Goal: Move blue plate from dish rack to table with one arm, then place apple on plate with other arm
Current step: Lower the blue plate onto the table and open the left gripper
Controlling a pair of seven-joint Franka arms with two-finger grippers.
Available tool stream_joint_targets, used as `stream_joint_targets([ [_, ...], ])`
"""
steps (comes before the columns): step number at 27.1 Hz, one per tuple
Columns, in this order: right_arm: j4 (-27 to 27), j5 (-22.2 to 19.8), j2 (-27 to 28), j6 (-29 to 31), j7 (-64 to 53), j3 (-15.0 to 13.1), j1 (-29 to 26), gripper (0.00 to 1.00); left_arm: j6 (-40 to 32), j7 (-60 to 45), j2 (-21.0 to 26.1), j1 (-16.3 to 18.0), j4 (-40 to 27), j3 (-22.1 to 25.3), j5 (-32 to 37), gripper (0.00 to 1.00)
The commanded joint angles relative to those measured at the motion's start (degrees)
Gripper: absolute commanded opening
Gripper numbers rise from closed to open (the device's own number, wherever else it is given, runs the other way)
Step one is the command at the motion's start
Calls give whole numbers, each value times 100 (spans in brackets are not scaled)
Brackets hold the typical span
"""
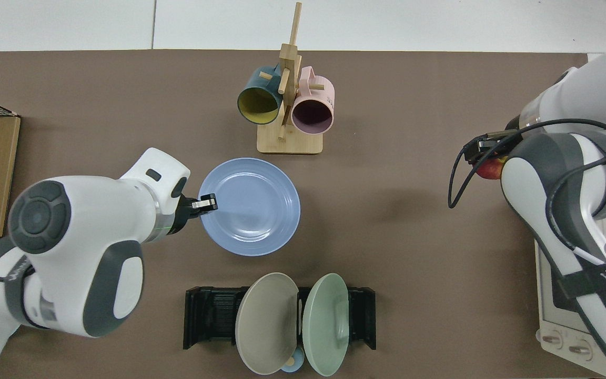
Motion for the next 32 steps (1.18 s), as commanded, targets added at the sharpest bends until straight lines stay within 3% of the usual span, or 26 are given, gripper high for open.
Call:
stream_joint_targets([
  [1, -47, 41, -10, 27, 11, 34, -33, 0, 1471, -345, 465, -196, -627, -329, -137, 0],
  [5, -82, 41, -1, 132, 11, 34, -33, 0, 1904, -415, 413, -283, -997, -417, -172, 0],
  [13, -109, 32, -19, 132, 11, 34, -33, 0, 2396, -442, 782, -345, -1041, -444, -216, 0],
  [32, -188, 32, -36, 141, 55, 34, 99, 0, 2537, -574, 1037, -389, -1041, -602, -216, 0],
])
